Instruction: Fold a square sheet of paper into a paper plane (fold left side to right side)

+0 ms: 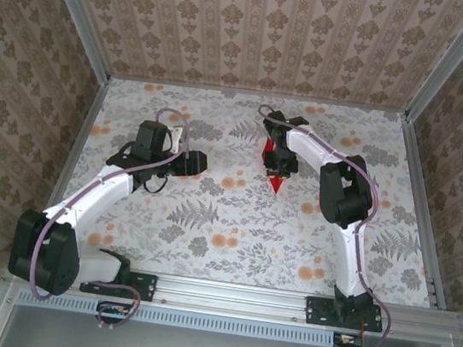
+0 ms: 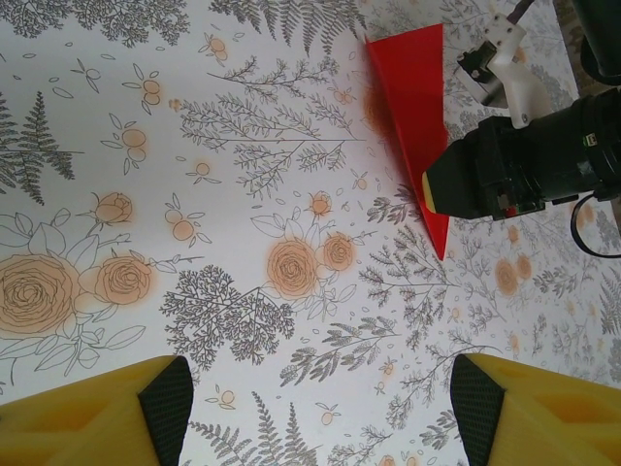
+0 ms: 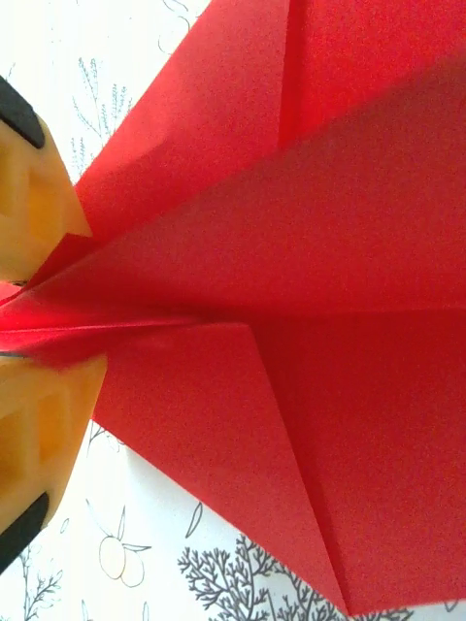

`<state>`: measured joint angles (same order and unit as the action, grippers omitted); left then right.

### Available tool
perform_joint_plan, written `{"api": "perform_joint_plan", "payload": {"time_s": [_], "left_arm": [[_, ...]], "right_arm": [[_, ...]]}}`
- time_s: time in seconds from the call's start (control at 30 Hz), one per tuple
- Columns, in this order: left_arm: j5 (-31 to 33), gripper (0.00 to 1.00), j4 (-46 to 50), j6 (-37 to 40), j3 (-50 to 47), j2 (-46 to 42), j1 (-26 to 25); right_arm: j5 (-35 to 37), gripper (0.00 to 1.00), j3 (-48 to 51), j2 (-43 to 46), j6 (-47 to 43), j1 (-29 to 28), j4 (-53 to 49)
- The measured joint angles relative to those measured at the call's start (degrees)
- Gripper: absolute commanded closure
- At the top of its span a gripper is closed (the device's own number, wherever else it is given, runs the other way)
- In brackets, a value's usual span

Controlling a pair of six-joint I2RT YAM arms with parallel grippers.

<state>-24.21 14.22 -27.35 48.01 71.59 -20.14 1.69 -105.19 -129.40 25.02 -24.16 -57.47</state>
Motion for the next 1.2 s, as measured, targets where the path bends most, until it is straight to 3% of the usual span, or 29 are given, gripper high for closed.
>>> {"api": "perform_joint_plan", "payload": {"time_s": [0.4,0.6,0.73,0.87,1.03,1.2], "left_arm": [[-1.53,0.26,-0.04,0.00,0.00,0.00,1.36],[-2.36,0.24,-0.98,-0.42,-0.44,-0.20,3.69],[-0.96,0.21,-1.64,-1.36,-1.68,-2.40,5.60],[5.25,0.18,-1.97,-1.22,-2.69,-7.02,8.33],[17.99,0.16,-4.79,2.67,-6.25,-13.42,10.86],[28.89,0.14,-14.69,12.79,-16.22,-16.81,10.93]], "right_arm": [[2.27,0.62,0.00,1.40,-0.87,-0.92,-1.60],[5.03,0.46,3.37,12.13,-1.31,-1.22,-2.32],[7.56,0.25,13.55,28.83,-2.69,-1.07,1.73],[10.36,0.01,28.24,46.36,-4.37,1.16,11.43],[12.98,0.00,47.80,59.93,-4.81,11.39,25.79],[16.22,0.00,65.18,63.78,-7.56,18.78,42.12]]}}
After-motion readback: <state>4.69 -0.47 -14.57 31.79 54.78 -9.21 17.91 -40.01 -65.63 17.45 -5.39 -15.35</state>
